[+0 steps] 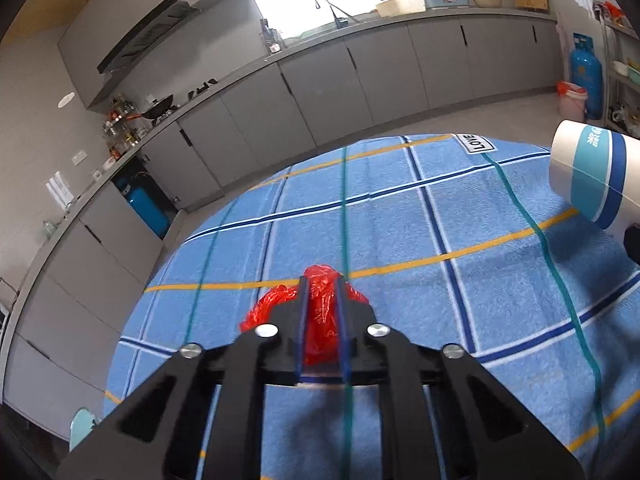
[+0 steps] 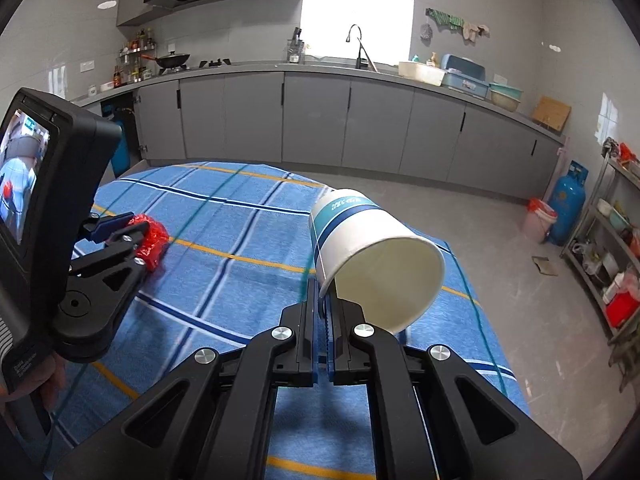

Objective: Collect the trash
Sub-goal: 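Grasp the white paper cup rim with the right gripper while the left gripper grasps the red net, then carry the red net over the bucket while the right gripper carries the paper cup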

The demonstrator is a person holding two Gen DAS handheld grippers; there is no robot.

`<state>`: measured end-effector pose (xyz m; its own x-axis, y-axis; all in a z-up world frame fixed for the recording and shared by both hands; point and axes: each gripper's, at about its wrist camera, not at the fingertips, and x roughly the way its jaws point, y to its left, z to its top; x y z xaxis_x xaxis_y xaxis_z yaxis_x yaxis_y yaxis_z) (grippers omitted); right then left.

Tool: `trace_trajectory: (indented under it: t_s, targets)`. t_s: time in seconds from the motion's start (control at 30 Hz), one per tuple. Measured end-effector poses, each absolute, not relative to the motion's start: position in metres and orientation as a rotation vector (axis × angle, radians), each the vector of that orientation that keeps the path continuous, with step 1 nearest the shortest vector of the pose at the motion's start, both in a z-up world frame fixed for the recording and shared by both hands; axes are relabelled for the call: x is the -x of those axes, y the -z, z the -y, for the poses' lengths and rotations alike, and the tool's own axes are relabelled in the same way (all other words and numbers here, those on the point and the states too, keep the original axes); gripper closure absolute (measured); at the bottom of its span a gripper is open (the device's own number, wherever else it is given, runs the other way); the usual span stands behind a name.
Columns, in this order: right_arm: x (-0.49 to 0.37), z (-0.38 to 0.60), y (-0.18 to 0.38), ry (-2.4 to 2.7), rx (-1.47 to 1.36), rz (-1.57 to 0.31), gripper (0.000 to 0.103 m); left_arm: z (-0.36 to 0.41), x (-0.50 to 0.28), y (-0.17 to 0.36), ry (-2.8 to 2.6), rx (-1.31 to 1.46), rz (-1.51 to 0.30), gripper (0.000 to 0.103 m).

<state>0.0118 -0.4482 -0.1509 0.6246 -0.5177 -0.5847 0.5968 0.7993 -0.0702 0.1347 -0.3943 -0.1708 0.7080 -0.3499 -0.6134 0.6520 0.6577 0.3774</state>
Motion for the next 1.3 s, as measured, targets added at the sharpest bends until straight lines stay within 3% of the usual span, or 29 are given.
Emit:
trace_trajectory:
  t_s: [1.3]
  targets:
    - [-0.081,0.231,0.102,0.270,0.020,-0.551,0.099,0.107,-0.142,0.103,0.258,-0.421,-0.472,0.093]
